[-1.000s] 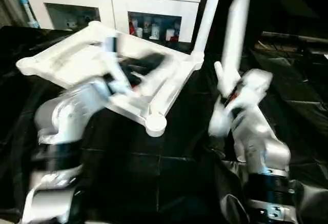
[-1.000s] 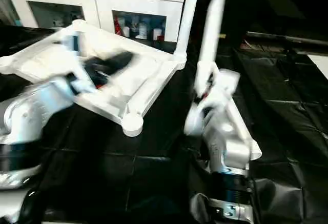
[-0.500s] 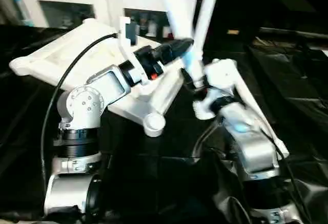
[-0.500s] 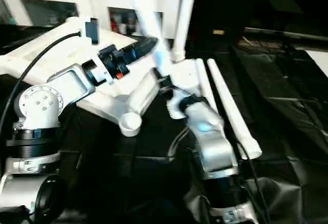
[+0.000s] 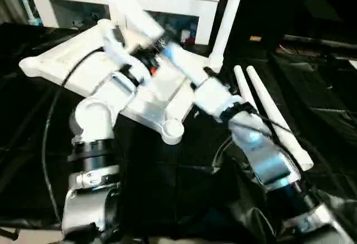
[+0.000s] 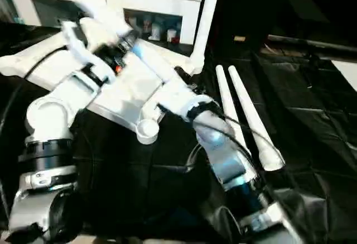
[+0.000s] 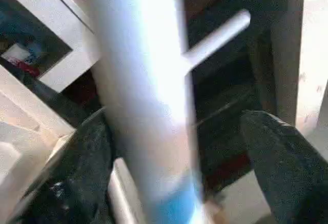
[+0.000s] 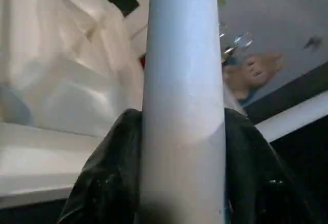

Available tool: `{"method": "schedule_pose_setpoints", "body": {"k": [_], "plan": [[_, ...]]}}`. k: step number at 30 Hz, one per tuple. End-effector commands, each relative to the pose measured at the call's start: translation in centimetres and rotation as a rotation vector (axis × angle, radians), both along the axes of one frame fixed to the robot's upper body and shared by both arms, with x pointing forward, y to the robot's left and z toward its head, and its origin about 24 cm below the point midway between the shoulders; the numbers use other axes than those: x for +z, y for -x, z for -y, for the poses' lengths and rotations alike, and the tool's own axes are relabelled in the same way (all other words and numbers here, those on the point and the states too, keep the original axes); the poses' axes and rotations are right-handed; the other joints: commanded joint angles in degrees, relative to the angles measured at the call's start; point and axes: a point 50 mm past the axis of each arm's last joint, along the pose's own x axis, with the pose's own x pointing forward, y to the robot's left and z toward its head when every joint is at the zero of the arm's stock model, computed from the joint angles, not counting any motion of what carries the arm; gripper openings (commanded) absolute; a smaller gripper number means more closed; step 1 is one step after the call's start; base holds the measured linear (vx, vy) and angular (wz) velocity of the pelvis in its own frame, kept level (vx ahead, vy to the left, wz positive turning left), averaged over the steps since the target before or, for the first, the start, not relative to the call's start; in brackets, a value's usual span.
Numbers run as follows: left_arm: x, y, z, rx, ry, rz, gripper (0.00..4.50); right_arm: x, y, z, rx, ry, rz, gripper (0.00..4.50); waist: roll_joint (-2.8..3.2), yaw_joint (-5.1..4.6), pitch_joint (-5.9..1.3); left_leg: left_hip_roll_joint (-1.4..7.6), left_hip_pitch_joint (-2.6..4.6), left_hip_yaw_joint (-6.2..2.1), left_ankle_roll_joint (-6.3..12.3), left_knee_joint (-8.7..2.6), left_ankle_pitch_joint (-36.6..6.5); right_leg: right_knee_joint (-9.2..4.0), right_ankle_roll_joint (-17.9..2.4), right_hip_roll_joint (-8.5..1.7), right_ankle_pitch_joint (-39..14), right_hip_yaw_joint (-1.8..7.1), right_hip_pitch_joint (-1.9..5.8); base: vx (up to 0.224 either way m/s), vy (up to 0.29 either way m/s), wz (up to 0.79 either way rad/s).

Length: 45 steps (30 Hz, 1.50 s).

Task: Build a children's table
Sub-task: Pick table leg

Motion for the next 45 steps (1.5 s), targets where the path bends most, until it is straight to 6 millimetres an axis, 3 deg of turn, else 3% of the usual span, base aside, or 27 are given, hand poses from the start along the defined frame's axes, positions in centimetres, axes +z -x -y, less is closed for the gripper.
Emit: {"method": "schedule_pose_setpoints", "body": {"k": [1, 9, 12, 18, 19, 20, 24, 25, 27, 29, 33, 35, 39, 42, 43, 45], "plan": [[0.8, 0.1, 0.5, -0.003, 0.013, 0.003, 3.87, 0.5, -0.1, -0.2, -0.003, 0.052, 0.065, 1.78, 0.05, -0.04, -4.43, 3.49, 1.98, -1.51, -2.16, -3.64, -8.4, -4.25, -7.7, -6.71, -0.3, 3.39, 2.04, 0.0, 0.0, 0.0], [-0.1, 0.1, 1.3, 0.006, 0.036, -0.061, 3.37, 0.5, -0.3, -0.7, -0.027, 0.106, 0.117, 1.78, 0.5, -0.16, -4.63, 3.4, 2.0, -1.59, -1.46, -3.41, -8.0, -3.98, -7.9, -6.45, 3.8, 3.39, 2.09, 0.0, 0.0, 0.0], [-0.3, 0.1, 1.4, 0.008, 0.045, -0.082, 3.0, 0.4, -0.2, -0.6, -0.035, 0.112, 0.12, 1.78, 0.26, -0.22, -4.68, 3.4, 1.93, -1.61, -1.34, -3.38, -7.7, -3.88, -8.0, -6.4, 4.6, 3.38, 2.24, 0.0, 0.0, 0.0], [0.0, 0.0, 1.5, 0.017, 0.061, -0.087, 2.64, 0.3, -0.3, -0.6, -0.035, 0.128, 0.141, 1.78, 0.47, -0.27, -4.68, 3.43, 2.02, -1.65, -1.61, -3.4, -8.5, -3.92, -8.0, -6.35, 4.2, 3.36, 2.2, 0.0, 0.0, 0.0], [0.0, 0.0, 1.5, 0.02, 0.066, -0.089, 2.52, 0.3, -0.4, -0.5, -0.039, 0.13, 0.144, 1.78, 0.8, -0.21, -4.72, 3.46, 2.09, -1.69, -1.64, -3.38, -8.4, -3.85, -8.1, -6.4, 4.5, 3.35, 2.16, 0.0, 0.0, 0.0], [0.0, -0.1, 1.5, 0.02, 0.068, -0.089, 2.29, 0.3, -0.4, -0.5, -0.042, 0.13, 0.146, 1.78, 0.68, -0.31, -4.73, 3.44, 2.06, -1.66, -1.65, -3.37, -8.5, -3.89, -8.1, -6.3, 4.7, 3.36, 2.14, 0.0, 0.0, 0.0], [0.2, -0.1, 1.5, 0.017, 0.076, -0.086, 2.15, 0.3, -0.5, -0.5, -0.049, 0.126, 0.15, 1.78, 1.01, -0.3, -4.77, 3.4, 2.06, -1.72, -2.27, -3.38, -9.2, -3.88, -8.2, -6.32, 5.3, 3.36, 2.24, 0.0, 0.0, 0.0], [0.3, -0.2, 1.6, 0.016, 0.077, -0.085, 1.91, 0.2, -0.5, -0.5, -0.048, 0.125, 0.149, 1.78, 1.1, -0.3, -4.77, 3.39, 2.14, -1.76, -2.32, -3.4, -9.4, -3.9, -8.2, -6.27, 5.3, 3.33, 2.18, 0.0, 0.0, 0.0], [0.3, -0.2, 1.7, 0.013, 0.08, -0.084, 1.83, 0.1, -0.4, -0.6, -0.046, 0.126, 0.148, 2.34, 1.07, -0.27, -4.79, 3.41, 2.09, -1.78, -2.31, -3.41, -9.4, -3.83, -8.3, -6.33, 5.7, 3.34, 2.28, 0.0, 0.0, 0.0], [0.3, -0.2, 1.5, 0.018, 0.074, -0.078, 1.81, 0.4, -0.1, -0.9, -0.001, -0.013, 0.102, 2.48, 1.05, -0.35, -4.81, 3.44, 2.12, -1.75, -1.96, -3.44, -10.0, -3.82, -8.4, -6.37, 5.8, 3.34, 2.21, 0.0, 0.0, 0.0], [0.4, -0.2, 1.1, 0.019, 0.038, -0.051, 1.73, 0.7, 0.1, -1.1, 0.035, -0.089, 0.079, 2.84, 1.21, -0.31, -4.86, 3.6, 2.19, -1.84, -1.9, -3.49, -10.2, -3.83, -8.4, -6.37, 5.5, 3.26, 2.12, 0.0, 0.0, 0.0], [0.6, 0.0, 0.8, -0.021, -0.075, 0.036, 1.73, 0.4, 0.3, -1.4, 0.087, -0.136, 0.018, 2.9, 1.61, -0.48, -4.89, 3.63, 2.21, -1.91, -1.65, -3.63, -11.0, -3.86, -7.5, -6.35, 4.3, 3.32, 1.95, 0.0, 0.0, 0.0], [0.8, 0.2, 0.6, -0.114, -0.208, 0.13, 1.72, 0.5, 0.8, -1.6, 0.198, -0.224, -0.067, 2.94, 1.99, -0.42, -4.81, 3.76, 2.25, -1.87, -2.46, -3.73, -11.3, -3.87, -8.0, -6.4, 4.3, 3.32, 1.85, 0.0, 0.0, 0.0], [1.3, 0.5, 0.2, -0.256, -0.324, 0.218, 1.72, 0.8, 0.9, -0.8, 0.335, -0.387, -0.291, 2.94, 1.33, -0.44, -4.75, 3.63, 2.27, -1.84, -0.5, -3.83, -11.7, -3.98, -8.4, -6.33, 4.0, 3.33, 2.15, 0.0, 0.0, 0.0], [1.5, 0.7, 0.1, -0.295, -0.349, 0.242, 1.72, 0.8, 0.9, -0.5, 0.363, -0.412, -0.346, 2.94, 1.74, -0.16, -4.87, 3.84, 2.22, -1.95, -0.3, -3.79, -10.7, -3.72, -9.0, -6.57, 4.3, 3.28, 2.07, 0.0, 0.0, 0.0], [2.1, 1.1, -0.1, -0.361, -0.357, 0.273, 1.72, 0.9, 0.6, 0.1, 0.402, -0.461, -0.45, 2.94, 1.7, -0.25, -4.73, 3.83, 2.31, -1.8, -0.43, -3.84, -10.5, -3.81, -10.2, -6.43, 4.3, 3.17, 1.9, 0.0, 0.0, 0.0]]}}
